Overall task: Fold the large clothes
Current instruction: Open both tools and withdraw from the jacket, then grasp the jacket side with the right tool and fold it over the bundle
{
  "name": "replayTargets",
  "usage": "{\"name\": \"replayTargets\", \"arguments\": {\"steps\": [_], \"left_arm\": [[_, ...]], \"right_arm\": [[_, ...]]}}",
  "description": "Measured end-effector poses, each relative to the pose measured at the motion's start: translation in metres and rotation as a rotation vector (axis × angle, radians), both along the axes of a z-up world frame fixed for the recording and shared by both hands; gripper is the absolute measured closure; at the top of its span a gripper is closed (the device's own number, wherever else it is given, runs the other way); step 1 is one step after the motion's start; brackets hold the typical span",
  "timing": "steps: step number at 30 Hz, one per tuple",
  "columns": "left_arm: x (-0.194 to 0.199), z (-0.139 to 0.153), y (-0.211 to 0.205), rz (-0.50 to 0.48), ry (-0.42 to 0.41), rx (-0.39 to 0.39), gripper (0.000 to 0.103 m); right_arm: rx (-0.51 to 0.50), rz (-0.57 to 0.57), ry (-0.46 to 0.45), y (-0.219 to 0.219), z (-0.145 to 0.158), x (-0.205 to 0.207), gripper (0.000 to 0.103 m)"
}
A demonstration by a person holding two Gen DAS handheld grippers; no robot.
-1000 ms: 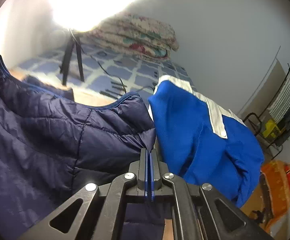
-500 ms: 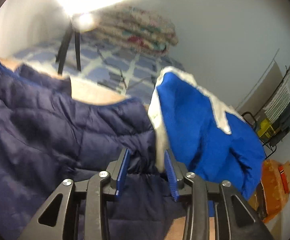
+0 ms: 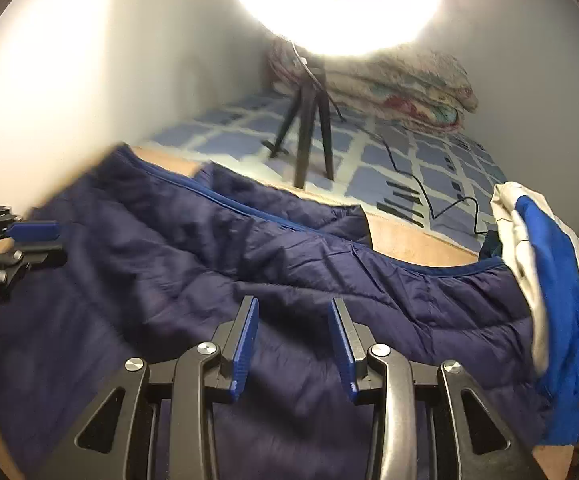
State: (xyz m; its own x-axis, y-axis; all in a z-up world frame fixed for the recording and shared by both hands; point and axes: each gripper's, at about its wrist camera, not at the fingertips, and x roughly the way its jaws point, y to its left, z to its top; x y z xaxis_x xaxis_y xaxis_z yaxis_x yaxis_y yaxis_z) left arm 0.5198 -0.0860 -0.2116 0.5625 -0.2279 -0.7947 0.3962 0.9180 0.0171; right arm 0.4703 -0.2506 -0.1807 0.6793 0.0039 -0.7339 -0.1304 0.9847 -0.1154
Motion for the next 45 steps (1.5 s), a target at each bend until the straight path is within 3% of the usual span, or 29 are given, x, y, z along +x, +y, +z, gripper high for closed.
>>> {"name": "replayTargets", "arguments": {"steps": [5,10,13,15,18,22,26,30,33,35,38,41,43,45], "left_arm": [[0.026,-0.039,0.003,0.063,0.044,0.003,0.066],[0.014,-0.027,-0.003,0.052,0.012,0.03,0.066],[-0.018,-0.006,-0.007,0.004,-0.013,-0.031,0.066],[-0.047,0.007,-0.015,-0.042,-0.029,-0.066,0.066],[-0.092,0.02,-0.029,-0.122,-0.046,-0.11,0.066],[-0.13,0.018,-0.062,-0.203,-0.056,-0.115,0.066],[-0.131,-0.011,-0.089,-0.207,-0.043,-0.032,0.066],[-0.127,-0.037,-0.092,-0.198,-0.035,-0.012,0.066],[-0.128,-0.023,-0.09,-0.179,-0.016,0.014,0.066],[-0.132,-0.004,-0.074,-0.138,-0.043,-0.028,0.066],[-0.137,0.018,-0.041,-0.052,-0.095,-0.044,0.066],[-0.135,0.014,-0.018,0.03,-0.073,-0.038,0.066],[-0.135,0.001,-0.006,0.068,-0.034,-0.034,0.066],[-0.137,-0.011,-0.001,0.081,-0.014,-0.025,0.066]], "right_arm": [[0.031,-0.122,0.095,-0.02,-0.041,0.031,0.067],[0.029,-0.134,0.076,-0.022,-0.026,0.02,0.067],[0.114,-0.125,0.018,-0.024,0.003,-0.022,0.059],[0.157,-0.126,-0.011,-0.025,0.019,-0.061,0.045],[0.22,-0.162,-0.036,-0.044,0.033,-0.136,0.035],[0.294,-0.314,-0.008,-0.084,0.029,-0.227,0.022],[0.407,-0.479,0.027,-0.124,0.001,-0.279,0.019],[0.535,-0.519,0.073,-0.141,-0.025,-0.285,0.019],[0.626,-0.525,0.06,-0.15,-0.035,-0.282,0.018],[0.732,-0.526,0.058,-0.157,-0.043,-0.276,0.017],[0.812,-0.581,0.037,-0.164,-0.054,-0.268,0.017],[0.846,-0.658,0.029,-0.17,-0.065,-0.264,0.017],[0.784,-0.669,0.023,-0.166,-0.061,-0.258,0.02],[0.664,-0.659,0.034,-0.158,-0.055,-0.25,0.04]]}}
